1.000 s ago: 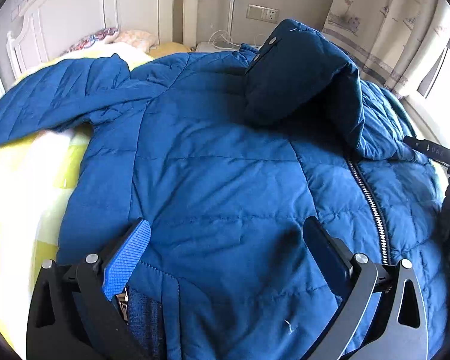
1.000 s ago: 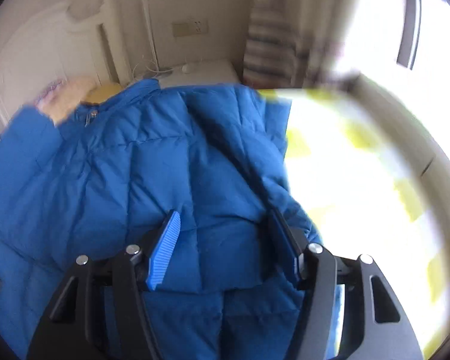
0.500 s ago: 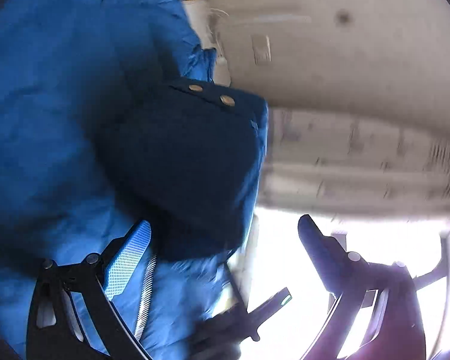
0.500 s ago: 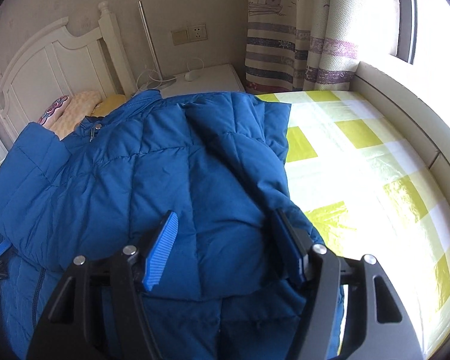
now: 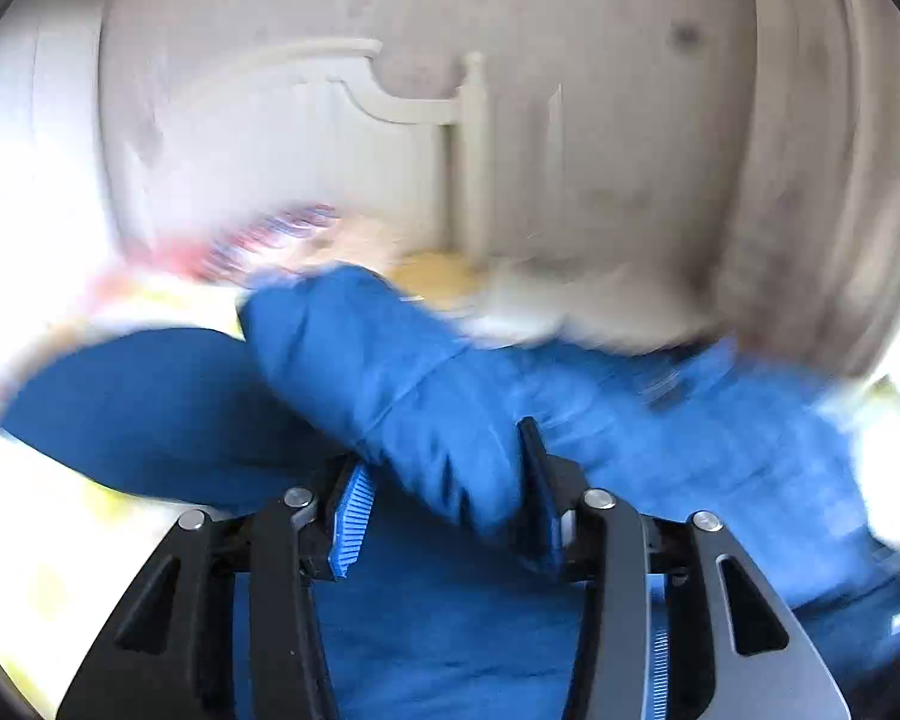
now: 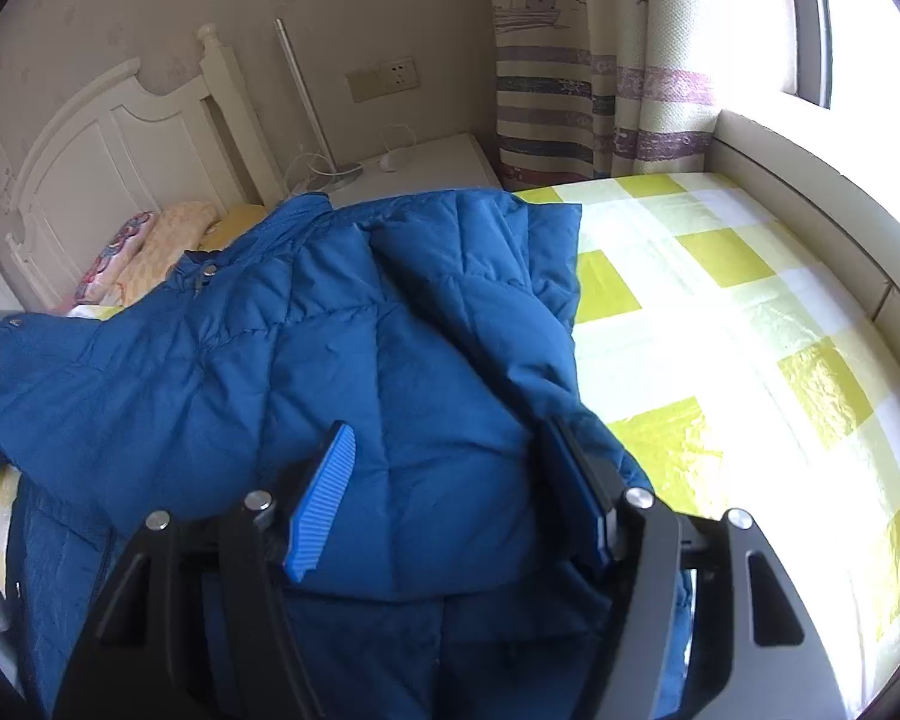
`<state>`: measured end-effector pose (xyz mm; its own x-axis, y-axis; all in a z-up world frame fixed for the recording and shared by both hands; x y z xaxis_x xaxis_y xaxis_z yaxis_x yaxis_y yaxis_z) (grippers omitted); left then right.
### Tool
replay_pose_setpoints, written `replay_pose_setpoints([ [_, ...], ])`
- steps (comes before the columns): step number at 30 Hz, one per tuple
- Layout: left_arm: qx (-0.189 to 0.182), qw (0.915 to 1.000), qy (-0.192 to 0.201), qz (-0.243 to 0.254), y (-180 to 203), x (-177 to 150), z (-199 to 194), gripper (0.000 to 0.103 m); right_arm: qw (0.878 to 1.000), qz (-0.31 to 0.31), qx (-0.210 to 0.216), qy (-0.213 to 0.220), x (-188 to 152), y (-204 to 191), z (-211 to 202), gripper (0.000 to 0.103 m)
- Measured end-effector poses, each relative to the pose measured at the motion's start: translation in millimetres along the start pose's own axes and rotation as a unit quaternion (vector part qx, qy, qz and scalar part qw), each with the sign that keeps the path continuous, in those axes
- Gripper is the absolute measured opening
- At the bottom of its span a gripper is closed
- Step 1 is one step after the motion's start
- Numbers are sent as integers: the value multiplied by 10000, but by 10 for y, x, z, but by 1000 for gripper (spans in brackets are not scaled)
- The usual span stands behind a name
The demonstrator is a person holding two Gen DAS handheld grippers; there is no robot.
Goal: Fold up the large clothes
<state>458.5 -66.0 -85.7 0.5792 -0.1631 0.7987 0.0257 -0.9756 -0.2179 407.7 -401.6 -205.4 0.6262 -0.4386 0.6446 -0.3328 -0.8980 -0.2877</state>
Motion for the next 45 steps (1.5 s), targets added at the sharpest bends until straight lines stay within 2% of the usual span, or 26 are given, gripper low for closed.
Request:
replay_pose_setpoints([
  [1,17,9987,-385,325,80,-154,131,53,10000,21,-9,-11,0,10,4,65],
  [2,-169,9970,-650,379,134,-244,215,58,10000,31,2,-14,0,12,3,65],
  [3,-537,9939,-941,220,181,-385,304,72,10000,33,1,-9,2,12,2,65],
  [5,-1142,9841,-1318,-333,205,-611,382,85,10000,22,-22,-8,0,8,0,65],
  [7,-1720,9696,-1454,-962,107,-697,409,86,10000,24,-18,-6,-2,7,2,65],
  [10,-2016,9513,-1336,-1911,-229,-735,331,87,10000,21,-19,-5,-1,8,2,65],
  [12,-2105,9287,-1152,-2826,-566,-813,278,89,10000,21,-19,-7,-2,9,4,65],
  [13,-2259,9112,-1145,-3251,-733,-893,307,89,10000,21,-20,-7,-1,10,5,65],
  [14,-2682,8804,-1293,-3690,-793,-932,379,89,10000,19,-23,-10,-3,6,5,65],
  [16,-3044,8550,-1476,-3931,-808,-951,490,89,10000,21,-19,-5,0,10,4,65],
  [17,-3107,8523,-1463,-3944,-791,-934,508,89,10000,22,-19,-3,-2,8,2,65],
  [18,-3142,8531,-1453,-3903,-784,-916,523,89,10000,21,-20,-6,-1,9,4,65],
  [19,-3102,8585,-1461,-3813,-764,-903,539,89,10000,19,-21,-8,0,10,5,65],
  [20,-2940,8676,-1444,-3743,-762,-889,541,83,10000,19,-19,-7,1,11,4,65],
  [21,-2451,8917,-1347,-3558,-785,-863,530,79,10000,20,-20,-4,1,11,3,65],
  [22,-1645,9313,-1048,-3076,-825,-777,451,79,10000,21,-23,-3,0,10,2,65],
  [24,-494,9785,-432,-1953,-850,-578,183,79,10000,13,-29,-12,1,11,4,65],
  [25,-66,9912,-143,-1315,-747,-443,47,80,10000,8,-37,-16,0,10,5,65],
  [26,136,9964,38,-836,-626,-325,-27,91,10000,5,-40,-16,-1,10,5,65],
  [27,167,9986,142,-478,-491,-256,-64,98,10000,5,-41,-16,0,12,4,65],
  [30,-324,9990,-32,292,-60,-178,86,99,10000,2,-49,-11,1,13,2,65],
  [33,-832,9917,-824,536,231,-468,572,99,10000,6,-51,-2,4,15,0,65],
  [34,-939,9846,-1359,580,297,-699,790,99,10000,12,-34,0,1,10,0,66],
  [38,-1103,9829,-1416,405,296,-667,814,99,9999,81,17,88,15,36,-37,66],
  [42,-1001,9848,-1344,459,289,-708,759,99,9934,615,270,930,143,205,-368,66],
  [45,-1006,9847,-1350,442,290,-705,762,99,9875,916,244,1259,225,342,-500,64],
])
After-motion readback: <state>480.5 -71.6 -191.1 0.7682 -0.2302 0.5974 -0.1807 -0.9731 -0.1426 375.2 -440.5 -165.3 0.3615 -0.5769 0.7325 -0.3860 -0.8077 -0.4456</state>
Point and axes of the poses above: each gripper's, at about its wrist camera, not at the fingertips, and z roughly the way its jaws point, y to its right, x to its top, the point moved 10 cm from there along z, roughly the way its jaws point, and after that the axes turned 6 degrees about z, right-handed, at the moved point
